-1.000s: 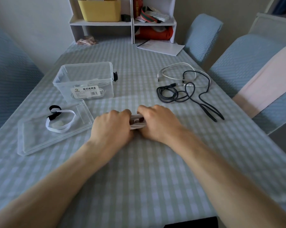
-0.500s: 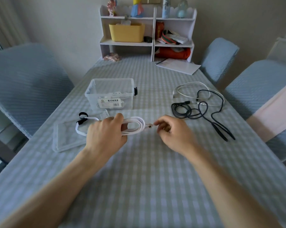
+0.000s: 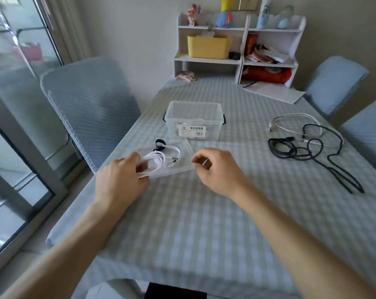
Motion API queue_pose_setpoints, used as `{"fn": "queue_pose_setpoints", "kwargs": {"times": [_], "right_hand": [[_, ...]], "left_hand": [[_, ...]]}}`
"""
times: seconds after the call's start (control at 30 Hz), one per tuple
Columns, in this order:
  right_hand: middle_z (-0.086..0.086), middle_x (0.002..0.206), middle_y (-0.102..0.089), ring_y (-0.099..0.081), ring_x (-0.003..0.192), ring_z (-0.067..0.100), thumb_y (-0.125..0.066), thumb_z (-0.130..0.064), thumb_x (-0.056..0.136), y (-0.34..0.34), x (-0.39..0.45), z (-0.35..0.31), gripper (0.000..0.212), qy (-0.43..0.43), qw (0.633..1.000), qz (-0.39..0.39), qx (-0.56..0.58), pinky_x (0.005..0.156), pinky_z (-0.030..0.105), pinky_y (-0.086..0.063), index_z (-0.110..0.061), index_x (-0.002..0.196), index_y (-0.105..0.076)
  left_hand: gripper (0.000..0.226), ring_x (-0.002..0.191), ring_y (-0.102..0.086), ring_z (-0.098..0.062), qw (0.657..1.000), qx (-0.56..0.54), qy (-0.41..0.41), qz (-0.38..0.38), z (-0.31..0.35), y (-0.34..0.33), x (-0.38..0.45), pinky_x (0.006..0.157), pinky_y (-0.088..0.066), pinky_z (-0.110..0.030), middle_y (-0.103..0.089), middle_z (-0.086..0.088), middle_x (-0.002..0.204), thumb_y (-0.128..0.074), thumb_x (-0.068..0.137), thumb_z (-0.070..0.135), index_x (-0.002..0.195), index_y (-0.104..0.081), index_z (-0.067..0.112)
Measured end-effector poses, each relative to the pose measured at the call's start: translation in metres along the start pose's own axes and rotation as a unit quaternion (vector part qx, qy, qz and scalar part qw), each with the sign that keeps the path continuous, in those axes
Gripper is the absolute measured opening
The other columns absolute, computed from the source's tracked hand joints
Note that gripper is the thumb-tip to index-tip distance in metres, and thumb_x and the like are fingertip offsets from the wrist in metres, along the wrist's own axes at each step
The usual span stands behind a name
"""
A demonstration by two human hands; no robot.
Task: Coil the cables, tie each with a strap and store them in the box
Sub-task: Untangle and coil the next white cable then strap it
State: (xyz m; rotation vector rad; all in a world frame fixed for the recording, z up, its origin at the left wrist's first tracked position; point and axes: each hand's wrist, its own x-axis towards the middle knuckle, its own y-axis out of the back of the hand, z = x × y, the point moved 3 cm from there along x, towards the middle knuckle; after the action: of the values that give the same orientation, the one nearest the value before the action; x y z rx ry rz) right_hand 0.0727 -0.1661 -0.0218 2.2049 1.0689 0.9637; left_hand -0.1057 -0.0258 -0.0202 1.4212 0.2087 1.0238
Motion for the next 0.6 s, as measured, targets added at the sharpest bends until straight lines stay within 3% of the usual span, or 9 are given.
{"fn": "queue_pose_setpoints", "kwargs": {"times": [0.13,0.33,0.43,0.6], "right_hand": [[-0.007,0.084,-0.064,-0.057,0.071,0.012,-0.064,-0.013,0.084,-0.015,0.032,-0.018,0.012,0.006,0.999,-0.001,-0.038,0.073,0.034,-0.053,-0.018,0.091,-0.072],[-0.007,0.102,-0.051,-0.044,0.101,0.006,-0.069,-0.028,0.087,-0.045,0.059,-0.029,0.019,0.025,0.979,-0.151,-0.133,0.089,0.024,-0.039,-0.024,0.106,-0.072],[-0.011,0.092,-0.052,-0.045,0.102,0.007,-0.068,-0.024,0.090,-0.052,0.057,-0.025,0.011,0.035,0.985,-0.129,-0.111,0.090,0.023,-0.037,-0.021,0.099,-0.074],[0.001,0.091,-0.069,-0.061,0.093,0.020,-0.068,-0.019,0.090,-0.051,0.050,-0.021,0.007,0.046,0.995,-0.061,-0.060,0.088,0.037,-0.048,-0.016,0.093,-0.073]], "left_hand": [[0.015,0.082,-0.060,-0.044,0.995,-0.063,0.076,0.000,-0.011,-0.002,0.005,0.061,-0.034,-0.035,-0.066,-0.021,0.084,-0.064,0.080,0.022,0.084,-0.057,0.009],[0.016,0.086,-0.059,-0.040,0.981,-0.134,0.143,-0.007,-0.022,-0.005,0.010,0.064,-0.035,-0.032,-0.066,-0.014,0.083,-0.058,0.087,0.026,0.084,-0.062,0.011],[0.016,0.081,-0.056,-0.037,0.977,-0.145,0.155,-0.021,-0.024,-0.006,0.010,0.064,-0.037,-0.033,-0.058,-0.008,0.074,-0.057,0.086,0.027,0.082,-0.059,0.011],[0.018,0.073,-0.045,-0.031,0.973,-0.158,0.164,-0.030,-0.025,-0.007,0.008,0.064,-0.037,-0.032,-0.050,0.002,0.067,-0.058,0.085,0.029,0.079,-0.055,0.013]]}}
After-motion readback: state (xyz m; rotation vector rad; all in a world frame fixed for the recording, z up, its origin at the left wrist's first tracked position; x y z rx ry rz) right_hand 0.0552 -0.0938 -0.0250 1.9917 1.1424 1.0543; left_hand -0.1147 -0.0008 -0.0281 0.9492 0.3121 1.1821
